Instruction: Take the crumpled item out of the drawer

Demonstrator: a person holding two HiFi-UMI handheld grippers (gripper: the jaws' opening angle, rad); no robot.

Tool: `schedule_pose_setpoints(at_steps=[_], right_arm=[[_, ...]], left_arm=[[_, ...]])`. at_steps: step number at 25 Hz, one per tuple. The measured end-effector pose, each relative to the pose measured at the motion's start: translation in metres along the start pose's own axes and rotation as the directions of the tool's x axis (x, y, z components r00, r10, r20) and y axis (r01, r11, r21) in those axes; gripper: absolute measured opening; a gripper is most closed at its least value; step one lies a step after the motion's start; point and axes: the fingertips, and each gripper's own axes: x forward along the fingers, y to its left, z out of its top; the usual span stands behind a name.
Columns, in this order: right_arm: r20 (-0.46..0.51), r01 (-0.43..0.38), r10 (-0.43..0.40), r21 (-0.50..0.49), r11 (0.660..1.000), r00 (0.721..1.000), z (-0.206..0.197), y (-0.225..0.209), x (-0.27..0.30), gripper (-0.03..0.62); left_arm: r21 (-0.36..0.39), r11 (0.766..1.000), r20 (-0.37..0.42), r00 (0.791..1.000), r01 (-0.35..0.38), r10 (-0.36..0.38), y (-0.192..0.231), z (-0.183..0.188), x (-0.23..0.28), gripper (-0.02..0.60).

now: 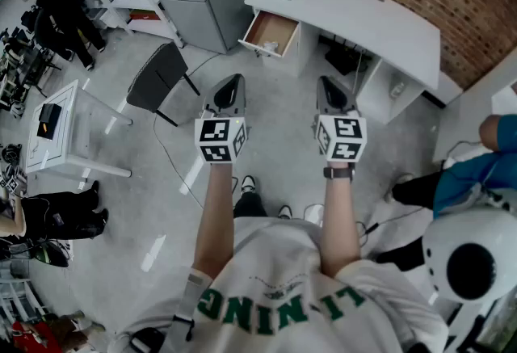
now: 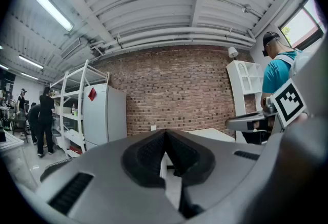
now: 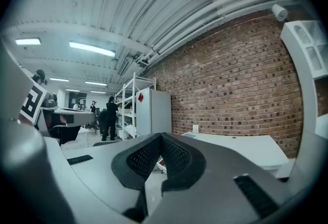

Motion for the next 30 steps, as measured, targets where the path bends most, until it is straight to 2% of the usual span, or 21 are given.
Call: schedule_pose_setpoints(at_steps=[8, 12, 18, 24, 30], right_arm=[[-0.007, -0.013, 0.014, 0.047, 0.999, 1.0, -0.005, 0.024, 0.061, 0.002], [0.032, -0.079, 0.078, 0.053, 0.995, 0.996, 0.001, 0.03, 0.116, 0.002], [0.017, -0.031, 0.029, 0.115, 0.993, 0.999, 0.017, 0.026, 0.203, 0.002], [-0.041, 0.015, -0.01, 0.127, 0.992, 0.999, 0.007, 0.027, 0.272, 0.002], [0.03, -0.032, 0.027, 0.181, 0.983, 0.999, 0.01, 0.039, 0.323, 0.002]], left_arm=[[-0.026, 1.0, -0.002, 1.0, 0.006, -0.006, 0.055, -0.013, 0.04, -0.006], [-0.03, 0.999, -0.006, 1.0, 0.023, -0.023, 0.086, -0.019, 0.088, -0.006], [-0.059, 0.996, -0.006, 0.997, 0.072, -0.073, 0.142, -0.011, 0.161, -0.006], [-0.073, 0.989, -0.032, 0.991, 0.125, -0.128, 0.186, -0.024, 0.225, -0.006], [-0.09, 0.981, -0.04, 0.984, 0.172, -0.176, 0.223, -0.034, 0.272, -0.006]])
